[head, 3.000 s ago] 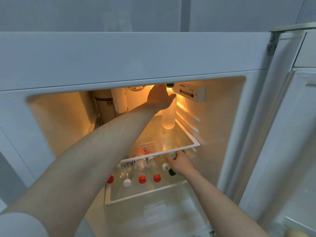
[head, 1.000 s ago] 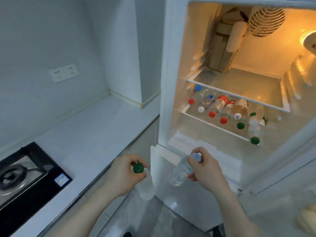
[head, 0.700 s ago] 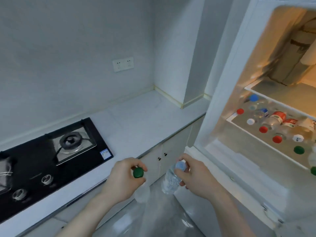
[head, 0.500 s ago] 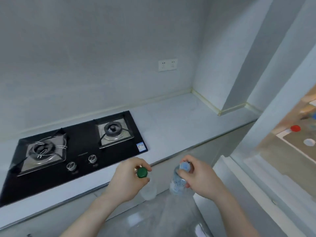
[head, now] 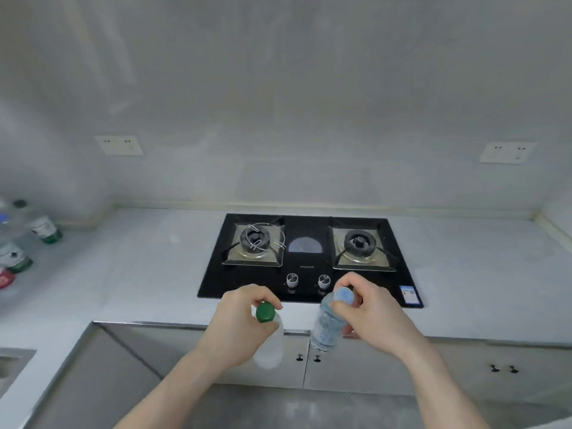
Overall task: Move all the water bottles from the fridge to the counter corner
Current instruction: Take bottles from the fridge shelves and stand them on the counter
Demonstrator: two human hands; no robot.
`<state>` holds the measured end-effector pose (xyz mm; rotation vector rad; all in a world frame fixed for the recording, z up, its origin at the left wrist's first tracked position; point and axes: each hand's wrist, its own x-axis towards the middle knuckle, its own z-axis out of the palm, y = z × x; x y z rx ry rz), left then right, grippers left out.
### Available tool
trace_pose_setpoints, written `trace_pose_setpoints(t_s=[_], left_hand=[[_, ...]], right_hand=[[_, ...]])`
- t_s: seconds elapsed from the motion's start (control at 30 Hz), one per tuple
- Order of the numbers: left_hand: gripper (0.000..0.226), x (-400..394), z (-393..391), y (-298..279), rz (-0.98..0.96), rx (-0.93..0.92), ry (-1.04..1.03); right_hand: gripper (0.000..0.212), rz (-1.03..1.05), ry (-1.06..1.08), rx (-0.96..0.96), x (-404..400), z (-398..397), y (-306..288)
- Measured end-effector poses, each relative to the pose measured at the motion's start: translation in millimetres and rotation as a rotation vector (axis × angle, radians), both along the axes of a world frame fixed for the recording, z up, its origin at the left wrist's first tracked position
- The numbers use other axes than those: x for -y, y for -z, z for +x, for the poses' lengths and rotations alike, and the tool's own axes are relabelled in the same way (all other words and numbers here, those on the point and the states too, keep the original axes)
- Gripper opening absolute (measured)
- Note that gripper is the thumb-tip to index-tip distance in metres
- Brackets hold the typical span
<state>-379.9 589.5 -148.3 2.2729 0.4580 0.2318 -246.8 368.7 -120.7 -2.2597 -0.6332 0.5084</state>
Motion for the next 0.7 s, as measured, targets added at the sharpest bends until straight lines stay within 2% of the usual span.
trace_pose_setpoints(t_s=[0.2,0.7], left_hand=[[0.028,-80.3,-67.5,-1.1,0.021,0.023,-0.227],[0.026,-189.3,-167.5,-7.5,0.010,0.028,-0.691]], right_hand=[[0.007,-0.012,-0.225,0.005,-115.6,-27.6,0.0],[0.007,0.023,-0.620,-0.029,-305.5,-59.8,1.9]])
